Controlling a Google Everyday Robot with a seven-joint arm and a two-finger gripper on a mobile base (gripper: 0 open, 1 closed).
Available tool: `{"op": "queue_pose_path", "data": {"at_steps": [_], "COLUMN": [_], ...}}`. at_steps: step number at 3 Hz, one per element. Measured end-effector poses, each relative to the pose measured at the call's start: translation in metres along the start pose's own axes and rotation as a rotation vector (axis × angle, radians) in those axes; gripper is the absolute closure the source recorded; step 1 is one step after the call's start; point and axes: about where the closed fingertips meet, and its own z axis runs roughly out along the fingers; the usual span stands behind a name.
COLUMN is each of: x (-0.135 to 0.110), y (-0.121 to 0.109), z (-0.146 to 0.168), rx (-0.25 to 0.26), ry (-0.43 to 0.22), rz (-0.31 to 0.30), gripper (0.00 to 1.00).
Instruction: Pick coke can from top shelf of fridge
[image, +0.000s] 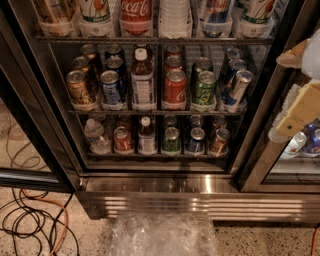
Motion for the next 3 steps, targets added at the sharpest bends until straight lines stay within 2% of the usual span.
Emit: {"op": "queue_pose_path", "data": {"at_steps": [1, 2, 3], "x": [-0.030, -0.070, -0.074], "y": [-0.023, -0.036, -0.035], "z": [-0.006, -0.022, -0.023], "rx": [0.041, 0.080, 0.080], "ry": [-0.165, -0.322, -0.331], "rz": [0.018, 0.032, 0.031], "gripper": [0.00, 0.00, 0.00]}}
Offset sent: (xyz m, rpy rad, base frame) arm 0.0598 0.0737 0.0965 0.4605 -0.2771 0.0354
